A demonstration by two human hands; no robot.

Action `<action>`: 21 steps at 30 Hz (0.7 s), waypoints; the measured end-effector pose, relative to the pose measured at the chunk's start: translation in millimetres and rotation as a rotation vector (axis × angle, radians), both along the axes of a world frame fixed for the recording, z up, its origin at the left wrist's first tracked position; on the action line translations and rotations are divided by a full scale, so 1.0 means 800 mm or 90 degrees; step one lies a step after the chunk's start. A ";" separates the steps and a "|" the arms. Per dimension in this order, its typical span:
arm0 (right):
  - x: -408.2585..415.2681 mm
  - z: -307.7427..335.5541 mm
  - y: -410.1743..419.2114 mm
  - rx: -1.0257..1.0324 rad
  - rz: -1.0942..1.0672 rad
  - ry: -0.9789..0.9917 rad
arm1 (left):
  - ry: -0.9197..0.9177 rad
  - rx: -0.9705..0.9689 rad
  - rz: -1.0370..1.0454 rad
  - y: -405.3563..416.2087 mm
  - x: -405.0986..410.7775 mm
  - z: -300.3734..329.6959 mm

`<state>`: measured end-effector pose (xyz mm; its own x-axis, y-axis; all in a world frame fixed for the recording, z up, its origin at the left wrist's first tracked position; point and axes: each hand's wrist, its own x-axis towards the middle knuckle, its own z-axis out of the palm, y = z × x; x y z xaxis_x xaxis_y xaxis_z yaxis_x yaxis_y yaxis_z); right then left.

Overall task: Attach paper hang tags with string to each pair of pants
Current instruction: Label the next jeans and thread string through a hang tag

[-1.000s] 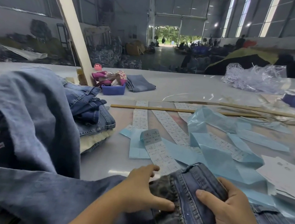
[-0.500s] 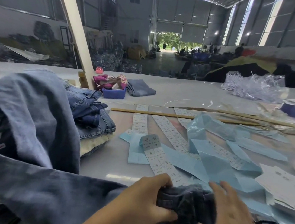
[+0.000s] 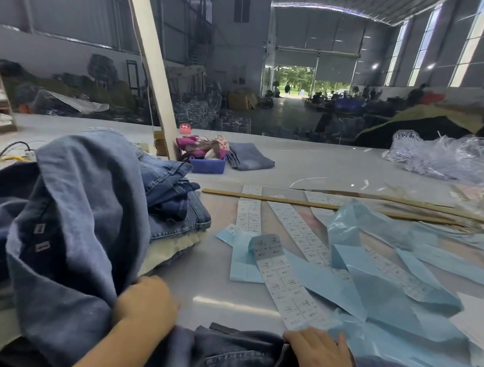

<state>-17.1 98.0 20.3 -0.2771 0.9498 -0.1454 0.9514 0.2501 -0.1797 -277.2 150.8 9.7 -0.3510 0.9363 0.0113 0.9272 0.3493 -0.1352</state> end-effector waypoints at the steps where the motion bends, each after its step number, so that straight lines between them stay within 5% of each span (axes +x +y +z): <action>1: -0.001 -0.003 0.000 0.007 -0.004 -0.002 | 0.072 0.006 0.010 -0.003 -0.005 -0.001; 5: -0.004 -0.009 -0.002 0.019 -0.026 0.022 | 0.148 0.252 -0.143 -0.008 -0.022 0.007; 7: -0.004 -0.011 -0.003 0.029 -0.026 0.023 | 0.104 0.327 -0.079 0.001 -0.045 0.026; 11: -0.004 -0.013 -0.005 0.049 -0.027 0.037 | 0.027 0.206 0.077 0.004 -0.064 0.050; 15: 0.000 -0.014 -0.009 0.059 -0.033 0.081 | 0.029 0.194 -0.286 -0.018 -0.002 0.028; 17: 0.003 -0.012 -0.013 0.100 -0.048 0.142 | -0.061 0.222 -0.456 -0.045 0.051 0.020; 21: 0.015 -0.001 -0.022 0.160 -0.053 0.200 | -0.277 0.079 -0.409 -0.041 0.085 0.007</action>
